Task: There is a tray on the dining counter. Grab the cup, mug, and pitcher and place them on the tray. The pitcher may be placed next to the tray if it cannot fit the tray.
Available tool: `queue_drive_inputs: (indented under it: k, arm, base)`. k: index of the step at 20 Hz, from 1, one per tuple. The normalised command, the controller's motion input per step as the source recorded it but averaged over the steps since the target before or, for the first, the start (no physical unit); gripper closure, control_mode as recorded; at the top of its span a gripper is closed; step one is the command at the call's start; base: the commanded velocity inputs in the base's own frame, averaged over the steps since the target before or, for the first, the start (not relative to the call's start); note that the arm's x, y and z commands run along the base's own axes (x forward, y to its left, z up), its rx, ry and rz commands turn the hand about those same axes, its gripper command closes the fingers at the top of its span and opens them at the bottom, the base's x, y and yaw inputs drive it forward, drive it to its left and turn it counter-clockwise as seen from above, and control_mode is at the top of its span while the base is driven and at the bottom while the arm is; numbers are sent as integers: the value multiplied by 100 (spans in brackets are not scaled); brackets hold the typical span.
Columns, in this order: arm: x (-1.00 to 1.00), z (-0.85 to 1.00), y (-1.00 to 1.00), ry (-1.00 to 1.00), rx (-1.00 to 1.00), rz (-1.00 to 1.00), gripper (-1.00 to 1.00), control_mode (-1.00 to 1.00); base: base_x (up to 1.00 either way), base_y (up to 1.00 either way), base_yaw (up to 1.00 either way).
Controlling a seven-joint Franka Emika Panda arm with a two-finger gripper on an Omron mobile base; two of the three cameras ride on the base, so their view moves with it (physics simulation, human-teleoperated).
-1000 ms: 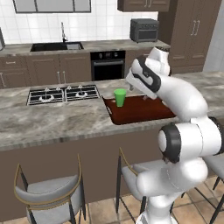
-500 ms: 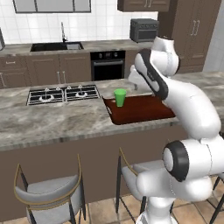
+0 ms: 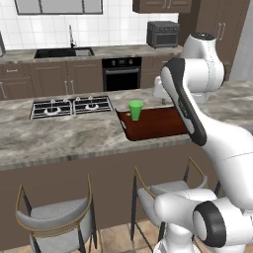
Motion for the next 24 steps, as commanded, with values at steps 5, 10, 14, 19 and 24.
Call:
queue_drive_inputs:
  k: [5, 10, 14, 19, 24]
  arm:
    - [-81, 12, 0, 2, 0, 20, -100, -100]
    - [-64, 1, 0, 0, -8, 7, -100, -100]
    - [-48, 0, 0, 0, -9, 0, -100, -100]
    - [-43, 0, 0, 6, 0, 0, -100, -100]
    - [-30, 0, 0, 6, 0, 1, -100, 100]
  base:
    - [0, 0, 0]
    - [0, 0, 0]
    - [0, 0, 0]
    - [0, 0, 0]
    - [-8, 0, 0]
